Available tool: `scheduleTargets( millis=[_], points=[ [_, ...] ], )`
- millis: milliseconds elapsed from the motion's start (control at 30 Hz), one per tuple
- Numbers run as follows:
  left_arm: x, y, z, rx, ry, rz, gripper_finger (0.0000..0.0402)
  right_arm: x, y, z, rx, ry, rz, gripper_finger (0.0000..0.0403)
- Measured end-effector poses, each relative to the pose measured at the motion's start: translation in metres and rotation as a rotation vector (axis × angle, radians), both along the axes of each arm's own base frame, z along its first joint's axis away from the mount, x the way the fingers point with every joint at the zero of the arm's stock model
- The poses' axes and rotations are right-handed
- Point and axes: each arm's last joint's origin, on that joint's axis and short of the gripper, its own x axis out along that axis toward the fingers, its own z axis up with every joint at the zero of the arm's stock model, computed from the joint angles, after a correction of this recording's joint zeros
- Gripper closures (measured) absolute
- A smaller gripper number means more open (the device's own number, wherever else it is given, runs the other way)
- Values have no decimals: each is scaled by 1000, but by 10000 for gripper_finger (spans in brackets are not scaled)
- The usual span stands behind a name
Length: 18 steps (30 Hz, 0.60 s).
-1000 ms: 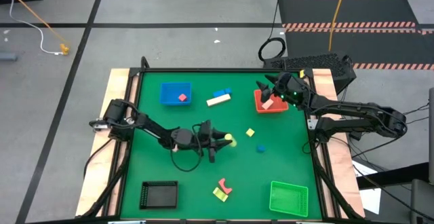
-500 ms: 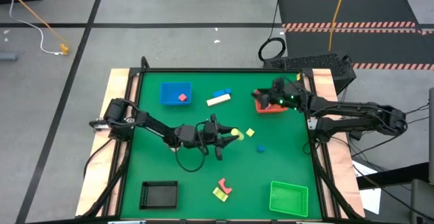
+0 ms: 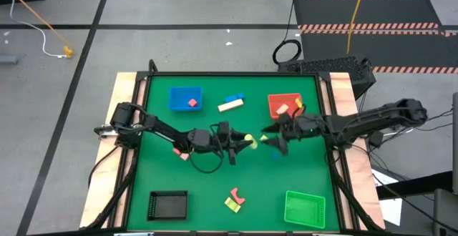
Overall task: Sort & place blocks by color
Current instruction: Put the top left green block in the green basket
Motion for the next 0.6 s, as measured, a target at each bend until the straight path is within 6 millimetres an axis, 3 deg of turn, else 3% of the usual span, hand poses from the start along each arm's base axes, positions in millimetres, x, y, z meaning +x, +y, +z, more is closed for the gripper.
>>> scheduleTargets(
  millis=[267, 600],
  points=[
    [2, -5, 2, -117, -13, -74, 276, 2, 20, 1, -95, -42, 138, 131],
    [28, -17, 30, -5, 36, -86, 276, 15, 22, -6, -100, -84, 132, 132]
  ],
)
